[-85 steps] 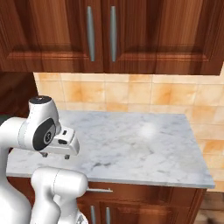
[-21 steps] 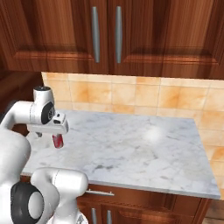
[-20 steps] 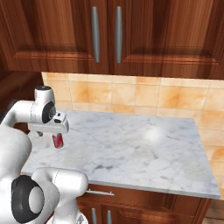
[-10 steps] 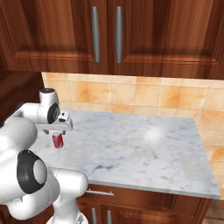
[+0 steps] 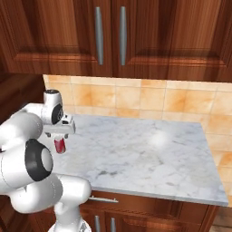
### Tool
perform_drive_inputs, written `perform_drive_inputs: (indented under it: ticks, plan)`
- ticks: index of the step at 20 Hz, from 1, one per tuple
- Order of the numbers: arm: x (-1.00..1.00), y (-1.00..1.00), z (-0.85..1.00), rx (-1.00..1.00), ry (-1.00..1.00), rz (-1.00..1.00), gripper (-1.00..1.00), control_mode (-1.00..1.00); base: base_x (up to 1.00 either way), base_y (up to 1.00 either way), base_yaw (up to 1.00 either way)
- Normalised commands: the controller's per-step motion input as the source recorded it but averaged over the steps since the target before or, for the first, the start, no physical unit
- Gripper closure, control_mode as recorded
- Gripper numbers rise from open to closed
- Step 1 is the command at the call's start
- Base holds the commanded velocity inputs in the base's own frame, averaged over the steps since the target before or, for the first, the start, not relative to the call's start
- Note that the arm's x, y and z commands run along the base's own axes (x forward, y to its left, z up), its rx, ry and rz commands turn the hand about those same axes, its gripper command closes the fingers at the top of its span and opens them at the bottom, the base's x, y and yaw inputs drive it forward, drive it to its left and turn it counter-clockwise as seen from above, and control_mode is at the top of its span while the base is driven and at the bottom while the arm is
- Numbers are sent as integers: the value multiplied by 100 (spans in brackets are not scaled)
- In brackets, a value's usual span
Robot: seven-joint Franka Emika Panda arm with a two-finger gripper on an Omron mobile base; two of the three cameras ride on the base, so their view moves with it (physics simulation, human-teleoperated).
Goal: Four empty soda cans are scattered around the kitchen. Gather all the cans and cluster them next to the stove for recycling.
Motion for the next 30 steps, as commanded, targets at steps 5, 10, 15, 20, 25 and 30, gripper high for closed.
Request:
perform_drive_inputs:
  ticks: [5, 10, 15, 20, 25, 30]
  plan:
    - [28, 5, -26, 0, 0, 1, -100, -100, 0, 0, 0]
    - [4, 0, -10, 0, 0, 1, -100, -100, 0, 0, 0]
    - [0, 0, 0, 0, 0, 0, -100, -100, 0, 0, 0]
    - [-12, 2, -17, 0, 0, 0, -100, -100, 0, 0, 0]
    - [-4, 1, -5, 0, 0, 0, -100, -100, 0, 0, 0]
    - [0, 0, -14, 0, 0, 0, -100, -100, 0, 0, 0]
